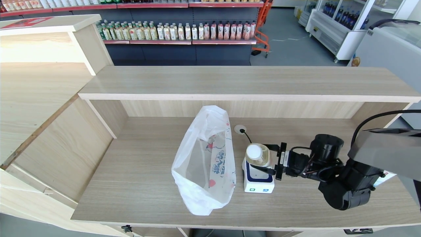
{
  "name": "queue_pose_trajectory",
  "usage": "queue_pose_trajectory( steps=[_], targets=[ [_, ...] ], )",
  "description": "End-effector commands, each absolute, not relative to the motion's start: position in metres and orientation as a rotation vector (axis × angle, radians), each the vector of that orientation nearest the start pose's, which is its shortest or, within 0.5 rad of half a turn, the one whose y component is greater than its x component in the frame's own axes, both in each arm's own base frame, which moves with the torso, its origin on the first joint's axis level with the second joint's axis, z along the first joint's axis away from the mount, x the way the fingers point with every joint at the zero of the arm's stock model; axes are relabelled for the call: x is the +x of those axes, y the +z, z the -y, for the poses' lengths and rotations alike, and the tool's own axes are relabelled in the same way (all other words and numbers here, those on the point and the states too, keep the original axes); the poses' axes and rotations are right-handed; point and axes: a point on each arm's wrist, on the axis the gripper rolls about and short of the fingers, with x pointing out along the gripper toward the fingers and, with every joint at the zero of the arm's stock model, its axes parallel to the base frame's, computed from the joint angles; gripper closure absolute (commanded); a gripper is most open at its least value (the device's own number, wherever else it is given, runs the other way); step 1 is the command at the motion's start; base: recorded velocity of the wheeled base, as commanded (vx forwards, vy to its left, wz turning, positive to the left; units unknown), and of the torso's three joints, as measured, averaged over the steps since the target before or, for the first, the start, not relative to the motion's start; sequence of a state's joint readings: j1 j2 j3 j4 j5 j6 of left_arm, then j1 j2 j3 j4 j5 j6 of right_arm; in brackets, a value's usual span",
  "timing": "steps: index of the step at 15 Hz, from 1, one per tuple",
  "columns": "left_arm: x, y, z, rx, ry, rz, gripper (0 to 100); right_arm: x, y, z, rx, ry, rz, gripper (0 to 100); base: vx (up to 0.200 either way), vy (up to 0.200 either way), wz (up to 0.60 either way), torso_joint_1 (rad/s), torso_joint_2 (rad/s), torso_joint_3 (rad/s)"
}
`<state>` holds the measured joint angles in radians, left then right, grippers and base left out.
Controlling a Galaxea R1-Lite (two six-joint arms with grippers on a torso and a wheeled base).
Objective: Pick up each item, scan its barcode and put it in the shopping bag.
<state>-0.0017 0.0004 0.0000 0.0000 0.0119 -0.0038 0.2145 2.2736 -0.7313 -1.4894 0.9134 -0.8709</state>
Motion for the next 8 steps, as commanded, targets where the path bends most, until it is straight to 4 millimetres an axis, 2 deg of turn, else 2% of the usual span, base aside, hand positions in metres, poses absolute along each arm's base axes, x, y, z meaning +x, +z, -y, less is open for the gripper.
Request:
queue_pose_trajectory(
  steps=[1, 2, 3, 4, 5, 8],
  targets=[
    [-0.023, 0.075, 0.000, -0.005, 0.011, 0.000, 0, 0.348, 0.094, -0.087, -0.724, 1.027, 0.496, 100, 0.000, 0.000, 0.00, 0.000, 0.00, 0.000],
    [-0.023, 0.075, 0.000, -0.005, 0.011, 0.000, 0, 0.341, 0.113, -0.085, -0.677, 1.020, 0.501, 100, 0.000, 0.000, 0.00, 0.000, 0.00, 0.000],
    [-0.023, 0.075, 0.000, -0.005, 0.011, 0.000, 0, 0.336, 0.123, -0.084, -0.654, 1.017, 0.506, 100, 0.000, 0.000, 0.00, 0.000, 0.00, 0.000],
    [-0.023, 0.075, 0.000, -0.005, 0.011, 0.000, 0, 0.320, 0.144, -0.081, -0.584, 0.975, 0.479, 100, 0.000, 0.000, 0.00, 0.000, 0.00, 0.000],
    [-0.023, 0.075, 0.000, -0.005, 0.011, 0.000, 0, 0.308, 0.156, -0.077, -0.510, 0.915, 0.434, 100, 0.000, 0.000, 0.00, 0.000, 0.00, 0.000],
    [-0.023, 0.075, 0.000, -0.005, 0.011, 0.000, 0, 0.287, 0.172, -0.074, -0.259, 0.753, 0.294, 100, 0.000, 0.000, 0.00, 0.000, 0.00, 0.000]
  ],
)
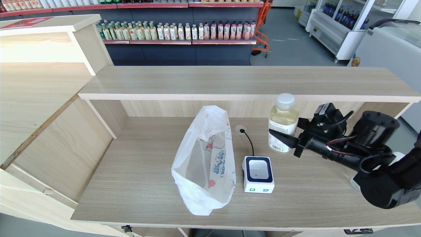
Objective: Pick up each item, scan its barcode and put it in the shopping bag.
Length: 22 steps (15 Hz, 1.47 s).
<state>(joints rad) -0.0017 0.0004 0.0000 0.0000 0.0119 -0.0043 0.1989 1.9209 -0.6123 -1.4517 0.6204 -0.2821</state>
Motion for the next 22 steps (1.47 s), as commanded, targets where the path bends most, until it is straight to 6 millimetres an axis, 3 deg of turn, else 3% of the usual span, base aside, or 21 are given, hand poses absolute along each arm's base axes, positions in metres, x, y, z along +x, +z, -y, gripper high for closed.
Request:
queue_pose_trajectory(
  steps=[1, 3, 6, 15, 18, 22],
  targets=[
    [-0.023, 0.075, 0.000, -0.005, 0.011, 0.000, 0, 0.286, 0.173, -0.075, -0.229, 0.737, 0.275, 100, 0.000, 0.000, 0.00, 0.000, 0.00, 0.000],
    [-0.023, 0.075, 0.000, -0.005, 0.011, 0.000, 0, 0.281, 0.173, -0.083, -0.036, 0.669, 0.146, 100, 0.000, 0.000, 0.00, 0.000, 0.00, 0.000],
    [-0.023, 0.075, 0.000, -0.005, 0.011, 0.000, 0, 0.279, 0.169, -0.087, 0.081, 0.617, 0.041, 100, 0.000, 0.000, 0.00, 0.000, 0.00, 0.000],
    [-0.023, 0.075, 0.000, -0.005, 0.011, 0.000, 0, 0.267, 0.159, -0.086, 0.083, 0.618, -0.016, 100, 0.000, 0.000, 0.00, 0.000, 0.00, 0.000],
    [-0.023, 0.075, 0.000, -0.005, 0.011, 0.000, 0, 0.260, 0.157, -0.084, 0.083, 0.618, -0.030, 100, -0.200, 0.000, 0.00, 0.007, 0.00, -0.002],
    [-0.023, 0.075, 0.000, -0.005, 0.011, 0.000, 0, 0.260, 0.158, -0.083, 0.083, 0.616, -0.025, 100, 0.000, 0.000, 0.00, 0.000, 0.00, 0.000]
  ],
)
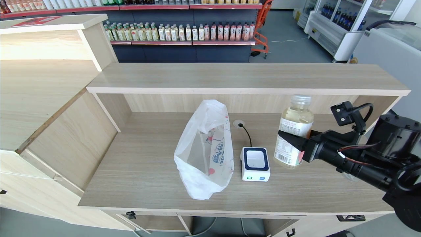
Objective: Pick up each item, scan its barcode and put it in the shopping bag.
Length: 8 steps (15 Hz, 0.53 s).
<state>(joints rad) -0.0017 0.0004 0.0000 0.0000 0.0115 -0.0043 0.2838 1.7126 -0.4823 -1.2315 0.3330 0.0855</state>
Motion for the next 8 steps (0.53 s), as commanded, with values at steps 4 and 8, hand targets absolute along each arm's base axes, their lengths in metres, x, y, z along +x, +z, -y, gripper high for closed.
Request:
queue_pose_trajectory(
  steps=[4, 8],
  targets=[
    [-0.0228, 0.0755, -0.0003, -0.006, 0.011, 0.000, 0, 0.2612, 0.1572, -0.0839, 0.085, 0.618, -0.033, 100, 0.000, 0.150, 0.00, 0.004, 0.00, -0.001],
    [-0.0228, 0.0755, -0.0003, -0.003, 0.011, 0.000, 0, 0.2602, 0.1563, -0.0897, 0.108, 0.638, -0.059, 100, 0.000, 0.200, 0.00, 0.011, 0.01, 0.001]
  ],
)
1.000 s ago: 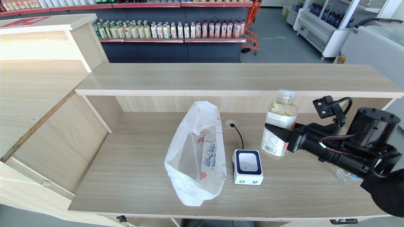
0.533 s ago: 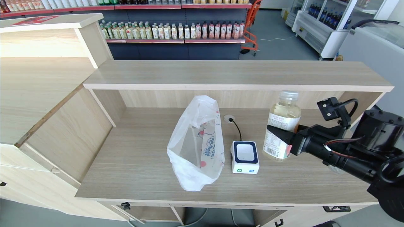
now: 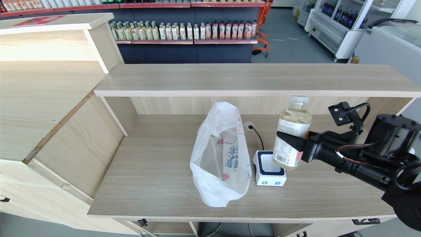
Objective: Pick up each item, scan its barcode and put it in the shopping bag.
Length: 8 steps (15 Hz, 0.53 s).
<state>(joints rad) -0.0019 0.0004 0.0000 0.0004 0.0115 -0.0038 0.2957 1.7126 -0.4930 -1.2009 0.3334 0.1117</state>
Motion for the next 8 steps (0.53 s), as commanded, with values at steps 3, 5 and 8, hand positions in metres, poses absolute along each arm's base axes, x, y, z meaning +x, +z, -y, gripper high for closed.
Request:
queue_pose_trajectory(
  steps=[3, 5, 8],
  targets=[
    [-0.023, 0.075, 0.000, -0.005, 0.011, 0.000, 0, 0.261, 0.151, -0.095, 0.137, 0.613, -0.095, 100, 0.000, 0.000, 0.00, 0.000, 0.00, 0.000],
    [-0.023, 0.075, 0.000, -0.005, 0.011, 0.000, 0, 0.265, 0.143, -0.100, 0.169, 0.598, -0.141, 100, 0.000, 0.000, 0.00, 0.000, 0.00, 0.000],
    [-0.023, 0.075, 0.000, -0.005, 0.011, 0.000, 0, 0.297, 0.129, -0.113, 0.218, 0.597, -0.173, 100, 0.000, 0.000, 0.00, 0.000, 0.00, 0.000]
  ],
)
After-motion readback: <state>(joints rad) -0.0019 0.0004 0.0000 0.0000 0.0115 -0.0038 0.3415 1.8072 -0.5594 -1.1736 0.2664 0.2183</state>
